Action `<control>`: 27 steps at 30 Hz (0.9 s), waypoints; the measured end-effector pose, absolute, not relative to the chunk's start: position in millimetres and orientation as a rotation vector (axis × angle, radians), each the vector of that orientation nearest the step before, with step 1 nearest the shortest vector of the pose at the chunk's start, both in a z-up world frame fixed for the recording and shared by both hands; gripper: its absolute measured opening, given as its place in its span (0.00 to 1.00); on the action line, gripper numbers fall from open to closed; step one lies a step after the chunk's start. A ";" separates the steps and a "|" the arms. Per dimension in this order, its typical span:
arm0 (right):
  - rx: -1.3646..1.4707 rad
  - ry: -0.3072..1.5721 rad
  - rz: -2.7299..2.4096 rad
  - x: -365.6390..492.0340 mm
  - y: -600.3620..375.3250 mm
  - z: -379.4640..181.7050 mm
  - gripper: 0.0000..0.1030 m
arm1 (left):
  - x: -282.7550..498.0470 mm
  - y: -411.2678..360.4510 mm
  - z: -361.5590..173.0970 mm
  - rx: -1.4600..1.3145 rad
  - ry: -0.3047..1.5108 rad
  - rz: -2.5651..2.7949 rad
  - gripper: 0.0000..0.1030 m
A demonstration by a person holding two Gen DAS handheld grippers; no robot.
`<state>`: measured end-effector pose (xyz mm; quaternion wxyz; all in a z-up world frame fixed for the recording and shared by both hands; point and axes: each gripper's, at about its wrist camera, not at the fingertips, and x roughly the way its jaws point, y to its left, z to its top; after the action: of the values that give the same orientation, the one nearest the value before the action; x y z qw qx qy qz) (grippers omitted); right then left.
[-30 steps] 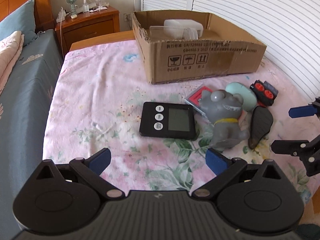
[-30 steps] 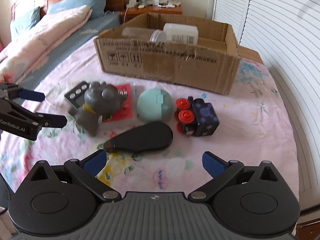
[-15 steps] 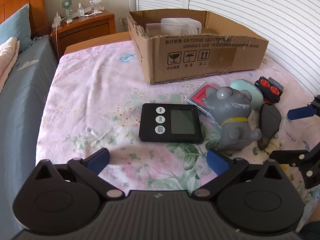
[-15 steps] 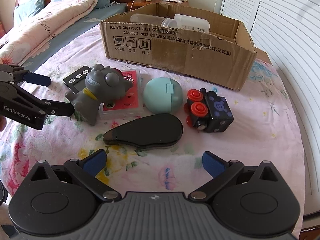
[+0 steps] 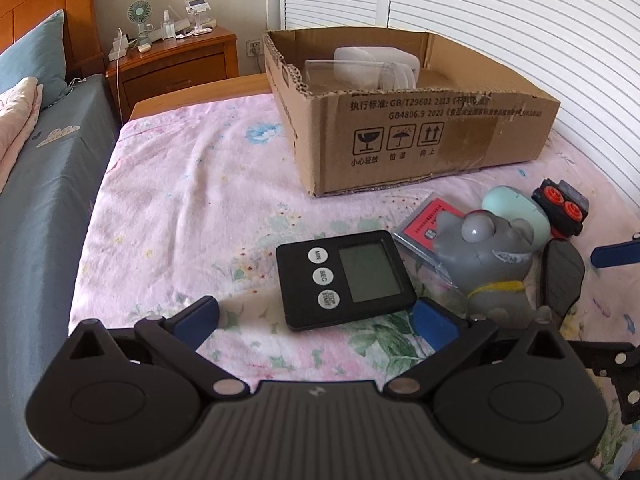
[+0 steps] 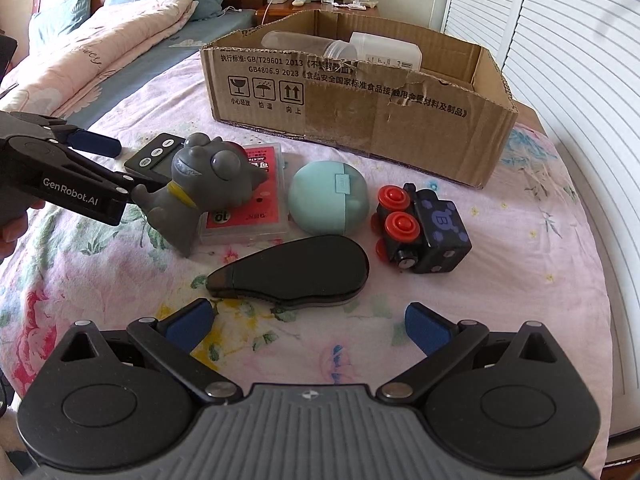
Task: Organize rigid objects
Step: 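Move the left tool to the black timer while the right tool approaches the black oval case, then grasp the black timer with the left tool while the right tool grasps the black oval case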
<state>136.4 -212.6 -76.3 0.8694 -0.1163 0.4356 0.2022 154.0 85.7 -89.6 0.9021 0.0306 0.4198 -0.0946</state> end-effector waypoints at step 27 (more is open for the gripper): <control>-0.248 0.899 0.437 138.3 -207.3 -76.9 1.00 | 166.7 96.0 -89.4 0.083 0.824 -0.212 0.91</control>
<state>138.3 -207.3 -76.9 0.8704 -0.1187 0.4298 0.2088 166.7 96.0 -89.4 0.9100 0.0402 0.3995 -0.1030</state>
